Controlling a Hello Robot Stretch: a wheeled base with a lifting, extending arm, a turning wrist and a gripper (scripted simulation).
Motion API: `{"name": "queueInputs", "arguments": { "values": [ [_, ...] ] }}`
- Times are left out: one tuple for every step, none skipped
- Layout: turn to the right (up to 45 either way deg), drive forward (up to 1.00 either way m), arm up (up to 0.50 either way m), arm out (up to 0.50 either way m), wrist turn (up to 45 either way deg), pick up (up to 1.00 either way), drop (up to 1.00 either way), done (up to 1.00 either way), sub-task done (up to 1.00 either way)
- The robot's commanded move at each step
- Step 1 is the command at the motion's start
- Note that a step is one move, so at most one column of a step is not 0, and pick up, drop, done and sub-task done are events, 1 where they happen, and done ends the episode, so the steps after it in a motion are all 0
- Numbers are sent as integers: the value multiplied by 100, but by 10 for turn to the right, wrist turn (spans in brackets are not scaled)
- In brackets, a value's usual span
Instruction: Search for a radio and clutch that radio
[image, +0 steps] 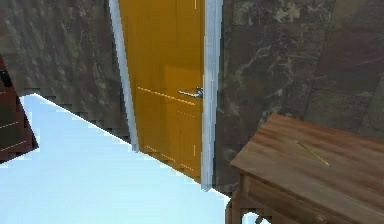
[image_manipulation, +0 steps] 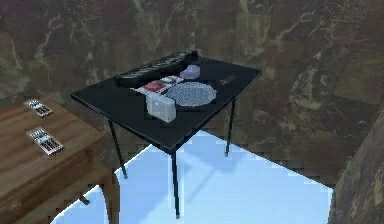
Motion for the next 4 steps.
{"name": "queueInputs", "arguments": {
  "values": [
    [0, 0, 50, 0, 0, 0, 0, 0, 0],
    [0, 0, 38, 0, 0, 0, 0, 0, 0],
    [0, 0, 0, 50, 0, 0, 0, 0, 0],
    [0, 0, 0, 0, 450, 0, 0, 0, 0]
  ]
}}
